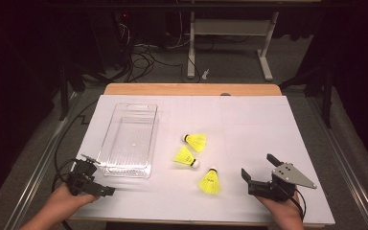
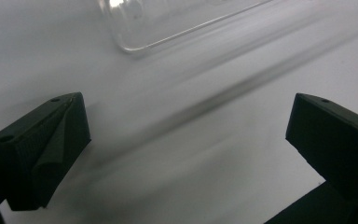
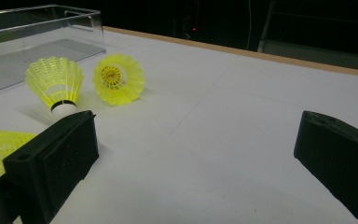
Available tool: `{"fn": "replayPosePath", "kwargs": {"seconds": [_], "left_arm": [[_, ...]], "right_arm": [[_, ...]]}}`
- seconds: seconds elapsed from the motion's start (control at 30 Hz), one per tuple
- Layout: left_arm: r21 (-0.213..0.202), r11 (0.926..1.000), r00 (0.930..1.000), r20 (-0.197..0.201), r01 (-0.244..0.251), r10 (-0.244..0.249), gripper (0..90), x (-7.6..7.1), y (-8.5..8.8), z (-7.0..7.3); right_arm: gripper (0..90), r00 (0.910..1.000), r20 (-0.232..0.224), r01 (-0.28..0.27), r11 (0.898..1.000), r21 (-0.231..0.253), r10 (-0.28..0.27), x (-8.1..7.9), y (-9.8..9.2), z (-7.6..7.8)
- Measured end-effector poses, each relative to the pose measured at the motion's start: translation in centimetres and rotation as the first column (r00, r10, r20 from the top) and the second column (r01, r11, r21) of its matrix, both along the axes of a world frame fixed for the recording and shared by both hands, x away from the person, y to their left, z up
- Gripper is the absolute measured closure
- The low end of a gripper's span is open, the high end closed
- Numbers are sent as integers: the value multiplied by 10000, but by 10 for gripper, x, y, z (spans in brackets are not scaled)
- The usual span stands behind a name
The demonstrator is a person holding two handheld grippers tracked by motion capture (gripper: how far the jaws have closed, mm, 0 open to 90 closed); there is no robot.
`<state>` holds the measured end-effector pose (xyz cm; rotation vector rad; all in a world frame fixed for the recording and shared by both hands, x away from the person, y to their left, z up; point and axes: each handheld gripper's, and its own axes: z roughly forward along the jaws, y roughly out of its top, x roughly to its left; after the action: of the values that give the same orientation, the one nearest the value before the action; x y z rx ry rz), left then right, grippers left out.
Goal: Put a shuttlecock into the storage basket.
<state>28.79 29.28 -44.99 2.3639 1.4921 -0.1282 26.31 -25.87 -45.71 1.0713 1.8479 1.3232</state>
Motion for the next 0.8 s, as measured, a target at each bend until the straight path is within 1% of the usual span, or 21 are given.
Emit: {"fn": "replayPosePath", "kwargs": {"seconds": [0.13, 0.23, 0.3, 0.33, 0.43, 0.53, 0.63, 0.73, 0.8], "left_arm": [[-40, 10000, 9993, -376, 54, -55, 8, 0, -2, 1], [209, 9995, 9980, -589, 252, -239, 8, 0, -4, 1], [205, 9994, 9966, -781, 287, -270, 8, 1, -4, 1], [132, 9995, 9958, -877, 277, -264, 8, 1, -4, 1], [112, 9993, 9940, -1041, 354, -341, 8, 2, -5, 2], [265, 9986, 9916, -1222, 458, -422, 8, 3, -6, 3], [240, 9980, 9908, -1241, 577, -543, 8, 2, -7, 5], [482, 9946, 9873, -1343, 916, -844, 8, 1, -11, 7], [545, 9936, 9856, -1433, 985, -898, 8, 1, -13, 8]], "right_arm": [[3, 10000, 0, -14, 10000, 1, 14, 0, 0, 0], [3, 10000, -24, -14, 10000, -9, 14, 0, 0, 0], [3, 10000, 1, -33, 10000, -16, 33, 0, 0, 0], [3, 10000, -32, -27, 10000, -6, 27, 0, 1, 0], [2, 10000, -59, -15, 10000, 3, 15, 0, 1, -1], [3, 10000, -53, -18, 10000, -29, 18, 1, 1, -1], [3, 10000, -68, -21, 10000, -19, 21, 1, 2, -1], [3, 10000, -56, -67, 10000, -44, 67, 1, 3, -1], [3, 10000, -52, -79, 9999, -70, 79, 1, 3, -1]]}}
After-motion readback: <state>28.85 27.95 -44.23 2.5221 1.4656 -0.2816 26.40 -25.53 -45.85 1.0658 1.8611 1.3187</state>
